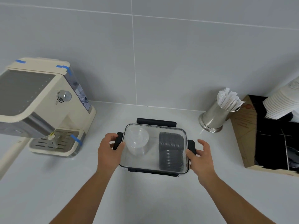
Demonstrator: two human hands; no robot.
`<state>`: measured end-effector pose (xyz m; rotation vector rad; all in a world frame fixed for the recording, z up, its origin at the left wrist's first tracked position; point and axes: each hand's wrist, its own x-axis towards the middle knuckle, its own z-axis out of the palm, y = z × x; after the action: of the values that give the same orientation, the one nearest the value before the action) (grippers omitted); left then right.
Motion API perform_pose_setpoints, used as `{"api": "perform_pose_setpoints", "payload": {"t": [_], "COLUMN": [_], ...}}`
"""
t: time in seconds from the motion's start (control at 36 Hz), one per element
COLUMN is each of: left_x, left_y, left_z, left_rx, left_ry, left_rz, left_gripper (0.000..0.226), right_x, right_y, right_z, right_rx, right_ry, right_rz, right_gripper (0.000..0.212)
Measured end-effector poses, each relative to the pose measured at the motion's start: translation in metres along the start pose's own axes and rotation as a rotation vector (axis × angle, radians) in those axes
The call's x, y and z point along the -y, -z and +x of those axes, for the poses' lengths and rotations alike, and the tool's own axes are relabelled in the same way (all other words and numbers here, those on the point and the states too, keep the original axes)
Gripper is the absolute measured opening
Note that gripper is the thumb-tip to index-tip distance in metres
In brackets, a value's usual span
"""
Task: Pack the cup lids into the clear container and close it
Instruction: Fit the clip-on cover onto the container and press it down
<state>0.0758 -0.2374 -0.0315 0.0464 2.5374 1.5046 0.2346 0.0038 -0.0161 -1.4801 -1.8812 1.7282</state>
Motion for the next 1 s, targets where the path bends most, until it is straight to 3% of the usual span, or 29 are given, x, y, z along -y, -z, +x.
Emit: {"api": "perform_pose_setpoints", "payload": {"t": [0.06,0.14,0.42,1.0], "left_x": [0.002,0.005,0.003,0.001], "left_y": [0.000,0.002,0.002,-0.001], "left_z": [-0.004,-0.006,-0.006,-0.003], "left_rx": [-0.027,-0.051,-0.006,0.011], "left_ry": [-0.027,-0.025,-0.026,0.069], "left_rz": [0.013,0.008,0.037,-0.061], "left_gripper": [0.030,0.031,0.021,0.010], "right_x": [-0.002,-0.002,-0.003,0.006], "right_y": [-0.003,-0.006,-0.004,0.003], "right_z": [-0.007,-0.015,-0.012,0.004], "right_rx": [-0.070,-0.124,-0.071,0.001], "right_ry": [0.120,0.210,0.206,0.128], "right_rz": [-0.108,-0.209,-0.318,-0.348], "right_gripper": [0.059,0.047,0.008,0.006]}}
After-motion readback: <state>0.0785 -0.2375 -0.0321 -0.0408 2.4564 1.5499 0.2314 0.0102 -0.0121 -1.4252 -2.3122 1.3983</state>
